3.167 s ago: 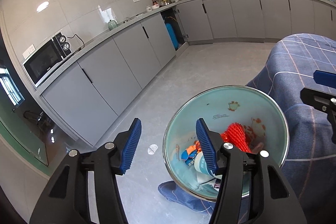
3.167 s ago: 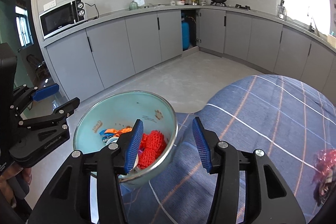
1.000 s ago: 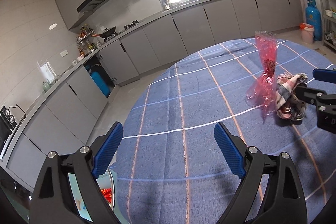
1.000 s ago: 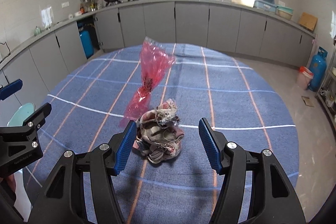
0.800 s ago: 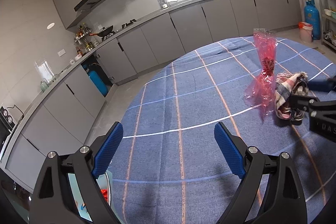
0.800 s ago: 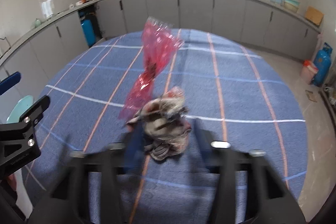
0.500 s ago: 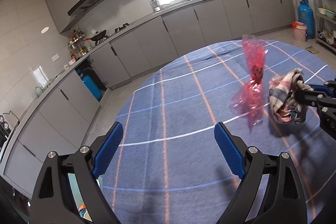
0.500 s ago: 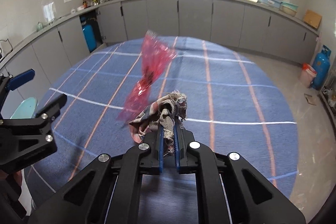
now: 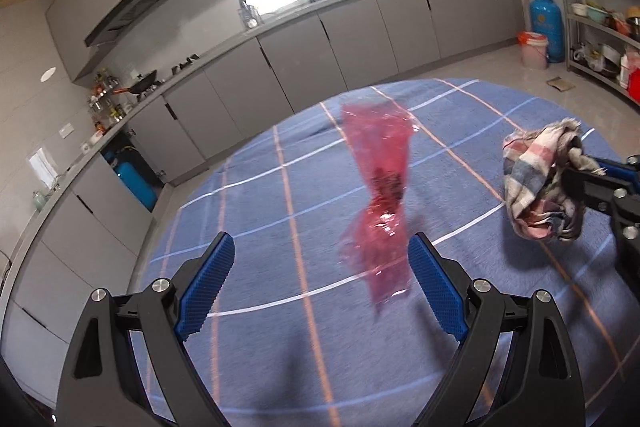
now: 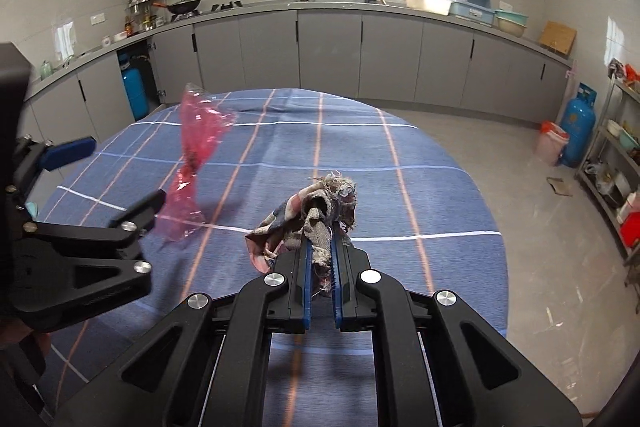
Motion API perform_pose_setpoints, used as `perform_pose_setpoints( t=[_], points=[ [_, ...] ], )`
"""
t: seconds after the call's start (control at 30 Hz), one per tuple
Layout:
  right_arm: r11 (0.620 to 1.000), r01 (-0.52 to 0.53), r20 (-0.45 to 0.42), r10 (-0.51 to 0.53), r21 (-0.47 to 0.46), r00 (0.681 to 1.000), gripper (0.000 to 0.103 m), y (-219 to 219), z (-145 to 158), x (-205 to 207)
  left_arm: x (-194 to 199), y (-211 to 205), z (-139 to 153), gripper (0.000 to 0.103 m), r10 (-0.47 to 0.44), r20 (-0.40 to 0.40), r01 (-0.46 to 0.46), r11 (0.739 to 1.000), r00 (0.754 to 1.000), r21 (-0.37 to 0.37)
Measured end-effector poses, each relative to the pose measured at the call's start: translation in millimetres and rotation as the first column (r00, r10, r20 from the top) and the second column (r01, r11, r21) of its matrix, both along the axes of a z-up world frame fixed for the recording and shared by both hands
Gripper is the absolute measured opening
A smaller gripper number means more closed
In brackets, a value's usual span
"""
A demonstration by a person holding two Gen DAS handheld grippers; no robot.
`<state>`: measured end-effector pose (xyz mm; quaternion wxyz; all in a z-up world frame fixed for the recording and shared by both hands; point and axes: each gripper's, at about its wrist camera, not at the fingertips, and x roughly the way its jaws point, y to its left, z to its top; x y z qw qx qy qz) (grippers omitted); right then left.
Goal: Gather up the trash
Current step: 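Grasp the red plastic bag with the left gripper while right holds the rag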
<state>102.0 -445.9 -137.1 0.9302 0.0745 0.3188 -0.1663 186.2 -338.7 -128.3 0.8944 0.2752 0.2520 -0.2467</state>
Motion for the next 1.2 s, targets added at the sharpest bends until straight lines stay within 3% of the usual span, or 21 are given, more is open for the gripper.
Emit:
perform_pose_setpoints(
  t=[0.4,0.5,0.6,0.73,1.2],
  points=[
    [0.999,0.003,-0.008,-0.002,0.054,1.0,0.009,-13.0,-13.3,0.1,22.3,-24.0,-25.5,0.085,0.004,-0.096,-0.001,1.0,0.995,0.029],
    [0.998,0.002,-0.009,-0.002,0.059,1.0,0.009,-15.1,-11.7,1.8,25.4,-24.3,-29.0,0.067,-0.002,-0.134,0.006,1.0,0.991,0.027],
    [0.998,0.001,-0.01,0.0,0.06,1.0,0.008,-14.0,-13.0,1.3,29.0,-25.0,-35.1,0.038,-0.022,-0.191,0.027,0.999,0.981,0.022],
    [0.998,-0.003,-0.005,0.003,0.061,1.0,0.008,-11.0,-12.9,1.9,29.3,-19.8,-35.9,0.025,-0.026,-0.206,0.029,0.999,0.978,0.013],
    [0.995,-0.091,0.029,0.09,0.037,0.996,0.008,32.4,1.1,8.2,20.0,40.6,-16.4,0.023,0.071,-0.187,-0.073,0.997,0.98,-0.005]
  ],
)
